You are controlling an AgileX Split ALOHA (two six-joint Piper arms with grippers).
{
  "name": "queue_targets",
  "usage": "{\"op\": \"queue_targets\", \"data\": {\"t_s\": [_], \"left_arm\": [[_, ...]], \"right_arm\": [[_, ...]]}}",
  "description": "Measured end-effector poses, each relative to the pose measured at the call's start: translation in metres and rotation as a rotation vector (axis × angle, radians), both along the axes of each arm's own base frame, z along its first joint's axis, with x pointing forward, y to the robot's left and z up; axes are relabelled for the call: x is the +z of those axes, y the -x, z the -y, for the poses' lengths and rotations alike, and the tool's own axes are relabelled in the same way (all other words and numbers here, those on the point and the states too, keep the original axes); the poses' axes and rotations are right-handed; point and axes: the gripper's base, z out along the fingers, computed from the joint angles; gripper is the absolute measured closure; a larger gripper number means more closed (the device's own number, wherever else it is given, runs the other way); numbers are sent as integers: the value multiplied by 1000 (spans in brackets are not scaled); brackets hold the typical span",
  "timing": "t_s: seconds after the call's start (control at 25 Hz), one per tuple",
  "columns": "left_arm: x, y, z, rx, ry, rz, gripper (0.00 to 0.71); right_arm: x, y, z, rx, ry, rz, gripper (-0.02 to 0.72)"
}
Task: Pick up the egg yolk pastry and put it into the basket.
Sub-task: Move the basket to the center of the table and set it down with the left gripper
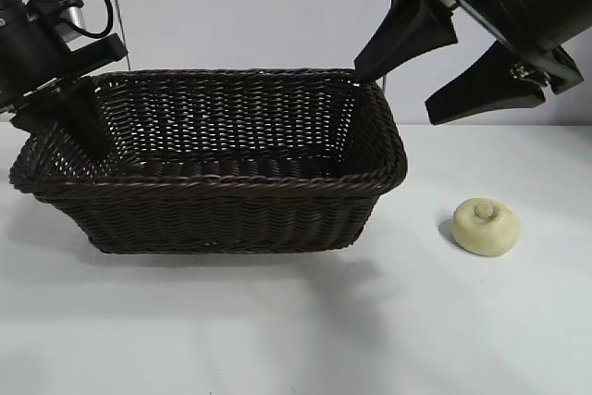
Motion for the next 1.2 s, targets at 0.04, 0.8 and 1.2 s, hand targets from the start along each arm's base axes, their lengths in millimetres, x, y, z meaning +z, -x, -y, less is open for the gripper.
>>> {"op": "queue_targets", "data": {"t_s": [0.04, 0.8, 1.2], "left_arm": [[0, 0, 2, -4, 4, 0, 611], [-38, -11, 6, 7, -11, -24, 611], [-51, -13, 6, -1, -14, -43, 611]], "right_arm": [[0, 0, 0, 0, 0, 0, 136], [0, 0, 0, 0, 0, 0, 136], [0, 0, 0, -1, 0, 1, 136]]}}
